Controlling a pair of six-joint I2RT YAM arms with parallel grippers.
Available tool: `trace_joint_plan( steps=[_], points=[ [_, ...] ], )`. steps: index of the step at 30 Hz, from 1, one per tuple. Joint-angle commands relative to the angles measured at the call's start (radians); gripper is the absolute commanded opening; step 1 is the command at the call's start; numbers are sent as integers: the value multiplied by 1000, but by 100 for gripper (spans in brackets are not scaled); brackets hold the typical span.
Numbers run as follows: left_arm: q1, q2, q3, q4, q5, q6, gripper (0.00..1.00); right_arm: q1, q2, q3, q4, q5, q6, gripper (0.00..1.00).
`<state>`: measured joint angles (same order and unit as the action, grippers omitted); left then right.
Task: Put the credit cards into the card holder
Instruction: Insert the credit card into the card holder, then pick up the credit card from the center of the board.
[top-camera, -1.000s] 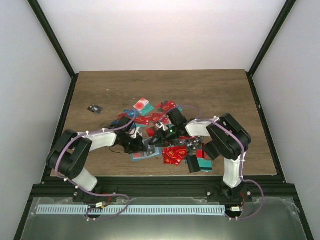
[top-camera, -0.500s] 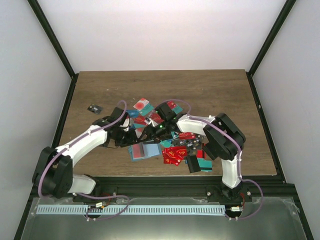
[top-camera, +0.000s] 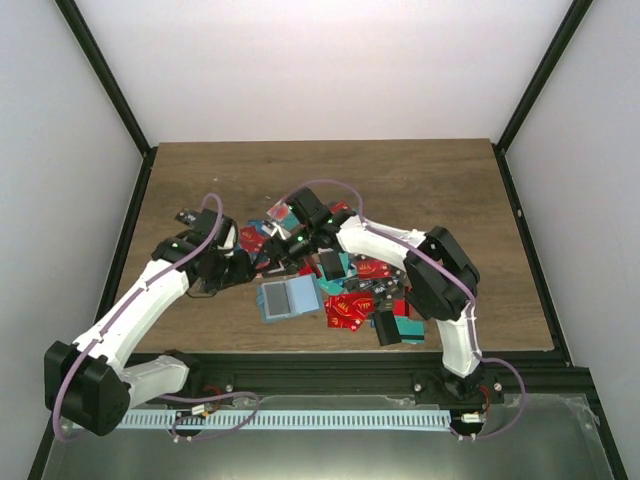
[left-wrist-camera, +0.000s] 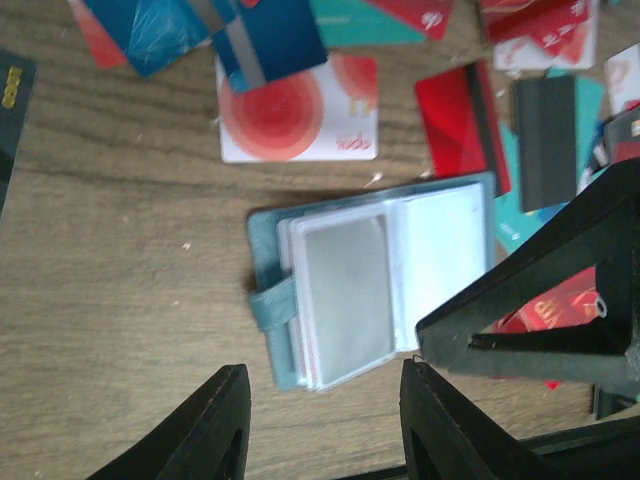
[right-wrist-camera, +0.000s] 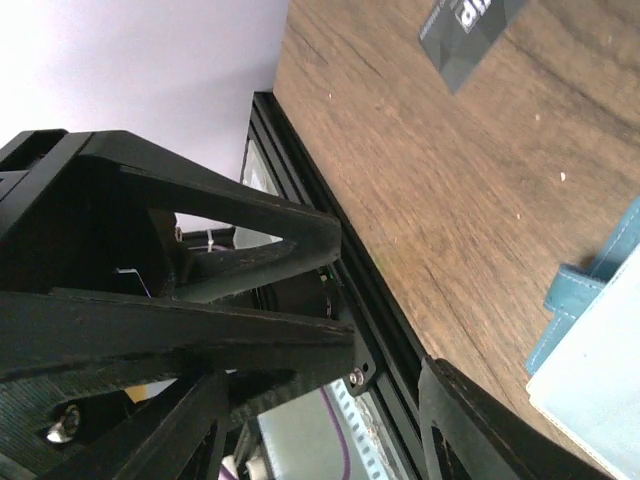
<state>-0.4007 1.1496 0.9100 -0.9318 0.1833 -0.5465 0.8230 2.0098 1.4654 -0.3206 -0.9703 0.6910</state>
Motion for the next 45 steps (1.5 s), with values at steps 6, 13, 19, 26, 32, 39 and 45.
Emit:
trace_joint_plan(
  steps=[6,13,19,26,32,39,45],
  points=[
    [-19,-27,139,47,121,10,44,-49,-160,91,-157,190,-90,56],
    [-17,-3,184,107,206,14,45,-209,-347,-63,-221,318,-106,58],
    [-28,58,181,222,331,2,44,-388,-532,-283,-256,383,-75,60],
    [-122,172,176,332,414,26,40,-447,-697,-557,-292,380,-35,64],
    [-258,307,160,357,436,80,31,-444,-893,-869,-158,225,59,66],
    [-355,453,129,364,408,114,23,-390,-1025,-1114,56,156,212,67],
    [-394,560,141,379,372,117,20,-297,-1025,-1218,227,215,348,67]
  ],
)
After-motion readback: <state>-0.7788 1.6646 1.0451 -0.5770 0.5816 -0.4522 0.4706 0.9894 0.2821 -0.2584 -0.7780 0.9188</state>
